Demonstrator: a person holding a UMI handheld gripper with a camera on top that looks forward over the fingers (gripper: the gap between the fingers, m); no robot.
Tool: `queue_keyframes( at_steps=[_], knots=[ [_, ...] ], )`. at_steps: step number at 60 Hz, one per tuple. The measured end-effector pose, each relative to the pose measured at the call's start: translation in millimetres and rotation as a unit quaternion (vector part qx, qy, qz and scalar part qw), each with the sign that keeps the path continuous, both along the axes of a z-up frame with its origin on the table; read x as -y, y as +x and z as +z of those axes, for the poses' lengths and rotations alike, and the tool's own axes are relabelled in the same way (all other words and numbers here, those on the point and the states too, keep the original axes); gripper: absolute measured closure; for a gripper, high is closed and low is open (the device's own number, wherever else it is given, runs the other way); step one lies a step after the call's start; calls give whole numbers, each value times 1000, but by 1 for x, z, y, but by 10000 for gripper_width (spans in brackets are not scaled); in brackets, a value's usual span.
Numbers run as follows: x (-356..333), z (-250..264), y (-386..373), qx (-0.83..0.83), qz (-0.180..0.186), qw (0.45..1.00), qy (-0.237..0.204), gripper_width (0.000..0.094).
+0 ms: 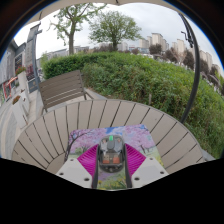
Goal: Arrange mouse
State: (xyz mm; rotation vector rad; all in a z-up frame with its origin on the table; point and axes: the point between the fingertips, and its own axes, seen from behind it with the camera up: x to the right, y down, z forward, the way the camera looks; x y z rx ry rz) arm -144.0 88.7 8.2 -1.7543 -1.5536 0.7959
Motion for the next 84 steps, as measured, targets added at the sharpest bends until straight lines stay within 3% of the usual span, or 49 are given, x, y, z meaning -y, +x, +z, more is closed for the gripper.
queue_keyframes(
  at_steps=[8,10,13,16,21,29,40,56,68,84],
  knots=[
    [-2,-23,0,14,17,1000,-9,460],
    [-4,-23,5,26,17,999,-14,362],
    [-11,-12,11,29,10,999,-7,86],
    [-19,5,24,30,4,1000,8,117],
    [-21,44,66,39,9,999,23,84],
    [-1,106,158,55,45,997,4,89],
    [7,163,263,65,61,996,-2,85],
    [9,178,309,59,85,995,9,90],
    [-7,176,303,58,79,995,33,91],
    [1,175,307,57,84,994,27,94]
  ],
)
